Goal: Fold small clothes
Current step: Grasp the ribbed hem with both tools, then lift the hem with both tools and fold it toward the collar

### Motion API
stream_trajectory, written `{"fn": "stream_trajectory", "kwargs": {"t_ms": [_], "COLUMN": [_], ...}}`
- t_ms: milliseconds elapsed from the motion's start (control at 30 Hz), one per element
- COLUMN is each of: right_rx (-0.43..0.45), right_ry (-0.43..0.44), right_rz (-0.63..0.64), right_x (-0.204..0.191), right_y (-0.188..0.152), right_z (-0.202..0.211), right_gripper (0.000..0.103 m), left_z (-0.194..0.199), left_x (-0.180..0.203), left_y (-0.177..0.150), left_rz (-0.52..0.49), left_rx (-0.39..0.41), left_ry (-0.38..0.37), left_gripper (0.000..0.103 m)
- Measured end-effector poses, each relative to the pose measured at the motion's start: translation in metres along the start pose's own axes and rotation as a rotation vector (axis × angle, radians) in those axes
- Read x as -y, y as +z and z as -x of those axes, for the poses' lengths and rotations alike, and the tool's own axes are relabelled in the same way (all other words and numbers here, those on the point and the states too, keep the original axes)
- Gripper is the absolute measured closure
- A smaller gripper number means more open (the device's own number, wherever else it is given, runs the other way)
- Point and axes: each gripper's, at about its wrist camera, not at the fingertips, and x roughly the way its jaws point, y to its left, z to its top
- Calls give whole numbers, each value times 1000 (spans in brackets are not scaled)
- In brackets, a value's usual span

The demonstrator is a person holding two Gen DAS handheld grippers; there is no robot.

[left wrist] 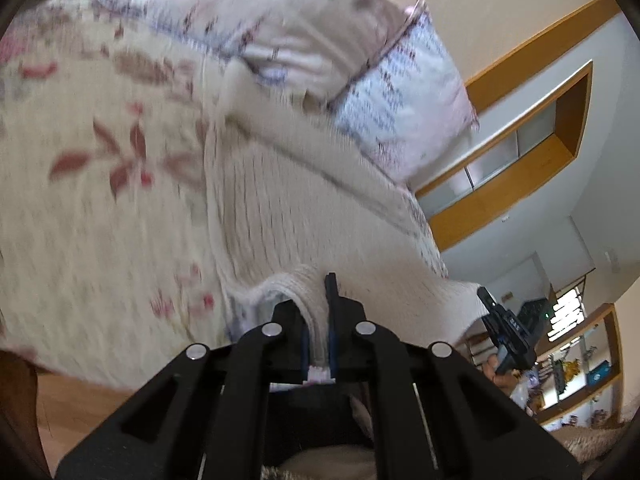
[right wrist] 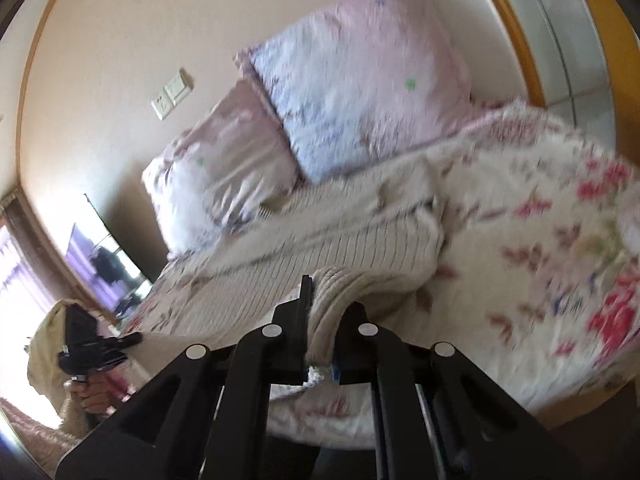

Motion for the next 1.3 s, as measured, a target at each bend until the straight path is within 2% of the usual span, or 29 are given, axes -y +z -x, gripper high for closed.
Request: {"fn": "stream_trajectory", "kwargs": {"t_ms": [200,533,700,967,1067,1133,1233,1300], "right_rx": [115,197,234,281,237,175,27,-39], "right_ry": [-42,-71,-104,-132,-166,-200,-269,-300], "right_rz": [83,160,203,157,116,79,-1,-43], "right_x": [-14,-29,-37,-32,-17,-5,20,31], "right_y": [24,68,94,136,142,142,136,133], "right_z": [-1,-22,-42,-94,-131,-156,-207,-229], "right_gripper": [96,96,96,96,96,96,96,95], "left_z": [7,-2,-20,-71,-104,-132,-171,-189], "left_x": [17,54,73,71,57,39,7,-11], "left_y": [34,99,139,211,223,228,230,231], "left_rz": [-66,-193,-244,-215,-206,-172,-73,-17], "left_rx": [90,187,227,280,257,201,107,64], "left_ry": [52,146,206,235,275,307,324,327], "left_gripper": [97,97,97,97,97,97,97,97]}}
